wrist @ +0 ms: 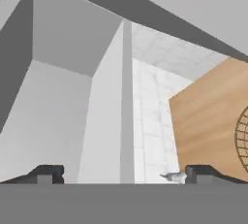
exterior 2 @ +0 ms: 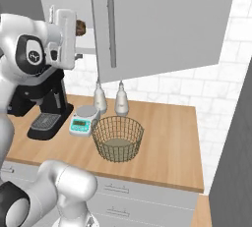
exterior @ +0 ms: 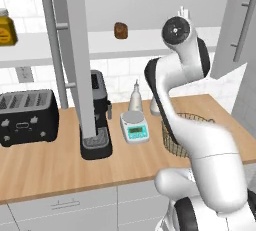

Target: Open the cabinet, pick up the bread from the cabinet and place it in the basket. Then move the basket to the dining counter.

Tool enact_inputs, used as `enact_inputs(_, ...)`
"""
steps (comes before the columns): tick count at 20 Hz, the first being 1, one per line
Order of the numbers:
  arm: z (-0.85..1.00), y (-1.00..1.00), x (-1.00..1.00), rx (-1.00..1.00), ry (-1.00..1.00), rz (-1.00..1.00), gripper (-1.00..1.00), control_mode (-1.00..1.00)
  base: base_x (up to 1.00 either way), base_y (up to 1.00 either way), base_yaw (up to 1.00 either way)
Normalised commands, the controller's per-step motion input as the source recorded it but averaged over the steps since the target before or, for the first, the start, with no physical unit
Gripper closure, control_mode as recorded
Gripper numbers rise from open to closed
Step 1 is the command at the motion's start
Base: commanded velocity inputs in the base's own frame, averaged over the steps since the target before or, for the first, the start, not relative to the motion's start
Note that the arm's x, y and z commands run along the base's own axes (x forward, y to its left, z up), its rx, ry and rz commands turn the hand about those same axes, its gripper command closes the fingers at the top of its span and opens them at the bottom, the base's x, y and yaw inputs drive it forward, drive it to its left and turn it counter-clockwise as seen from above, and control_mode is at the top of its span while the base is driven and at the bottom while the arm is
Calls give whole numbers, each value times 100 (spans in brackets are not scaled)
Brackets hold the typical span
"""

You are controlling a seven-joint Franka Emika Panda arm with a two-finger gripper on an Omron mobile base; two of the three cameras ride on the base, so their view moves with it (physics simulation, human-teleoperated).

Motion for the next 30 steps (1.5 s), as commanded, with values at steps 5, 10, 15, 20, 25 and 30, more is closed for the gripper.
enact_inputs(5,0,-12,27,28,-26,-47,-100,-100,0,0,0)
enact_inputs(10,-14,-37,30,20,-30,-49,-100,-100,0,0,0)
enact_inputs(15,-12,-44,4,19,-34,-46,-100,-100,0,0,0)
enact_inputs(20,-14,-68,-32,21,-32,-36,-100,-100,0,0,0)
enact_inputs(25,-7,-89,-26,17,-28,-32,-100,-100,0,0,0)
enact_inputs(30,-17,-100,0,16,-33,-25,-100,-100,0,0,0)
